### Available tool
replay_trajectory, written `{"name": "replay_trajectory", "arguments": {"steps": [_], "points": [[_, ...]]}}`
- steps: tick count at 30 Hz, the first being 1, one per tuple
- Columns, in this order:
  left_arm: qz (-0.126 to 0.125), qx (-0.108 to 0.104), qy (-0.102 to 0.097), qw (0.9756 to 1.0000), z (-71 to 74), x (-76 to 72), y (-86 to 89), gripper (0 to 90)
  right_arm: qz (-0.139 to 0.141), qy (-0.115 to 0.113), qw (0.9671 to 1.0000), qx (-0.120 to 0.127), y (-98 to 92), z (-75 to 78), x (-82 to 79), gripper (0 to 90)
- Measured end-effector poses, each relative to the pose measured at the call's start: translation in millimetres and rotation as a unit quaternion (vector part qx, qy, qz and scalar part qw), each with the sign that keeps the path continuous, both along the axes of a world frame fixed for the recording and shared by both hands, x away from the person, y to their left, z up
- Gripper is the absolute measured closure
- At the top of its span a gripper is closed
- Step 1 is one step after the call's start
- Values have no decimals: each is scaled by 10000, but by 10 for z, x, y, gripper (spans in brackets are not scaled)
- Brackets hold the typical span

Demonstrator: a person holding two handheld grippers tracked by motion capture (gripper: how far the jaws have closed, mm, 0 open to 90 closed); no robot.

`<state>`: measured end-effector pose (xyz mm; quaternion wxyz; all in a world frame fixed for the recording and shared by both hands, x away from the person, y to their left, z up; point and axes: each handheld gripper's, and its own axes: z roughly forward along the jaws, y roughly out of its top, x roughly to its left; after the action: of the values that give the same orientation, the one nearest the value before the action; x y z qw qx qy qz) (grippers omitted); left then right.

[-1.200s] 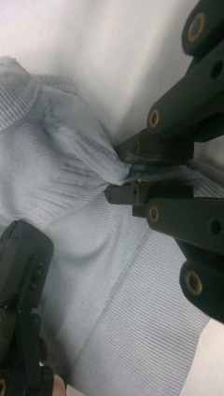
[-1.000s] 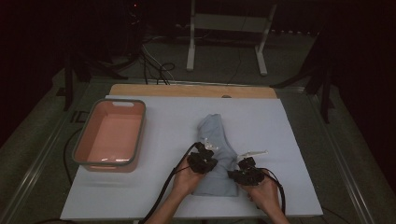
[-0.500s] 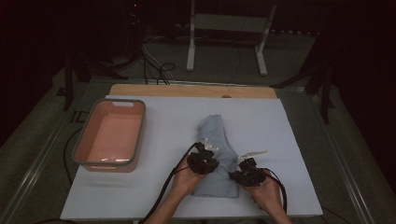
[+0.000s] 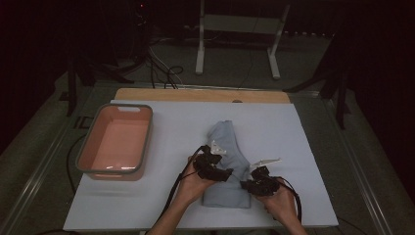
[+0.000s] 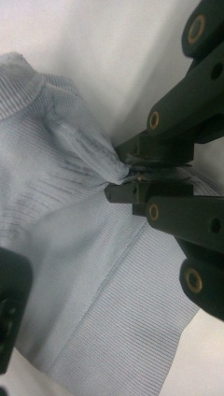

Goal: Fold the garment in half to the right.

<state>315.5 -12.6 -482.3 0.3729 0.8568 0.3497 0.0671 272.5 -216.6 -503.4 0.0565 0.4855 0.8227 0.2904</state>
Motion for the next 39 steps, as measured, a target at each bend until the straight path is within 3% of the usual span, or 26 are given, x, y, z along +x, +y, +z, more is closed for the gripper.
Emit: {"name": "replay_trajectory", "arguments": {"steps": [4, 18, 39], "points": [[140, 53, -87, 9998, 21, 26, 27, 280, 38, -6, 10000, -33, -14, -1, -6, 835], [431, -128, -181, 9988, 96, 139, 176, 173, 70, 13, 10000, -3, -31, -1, -10, 835], [663, -180, -179, 9975, 101, 319, 338, 170, 156, 72, 9998, -48, -114, 12, -52, 835]]}}
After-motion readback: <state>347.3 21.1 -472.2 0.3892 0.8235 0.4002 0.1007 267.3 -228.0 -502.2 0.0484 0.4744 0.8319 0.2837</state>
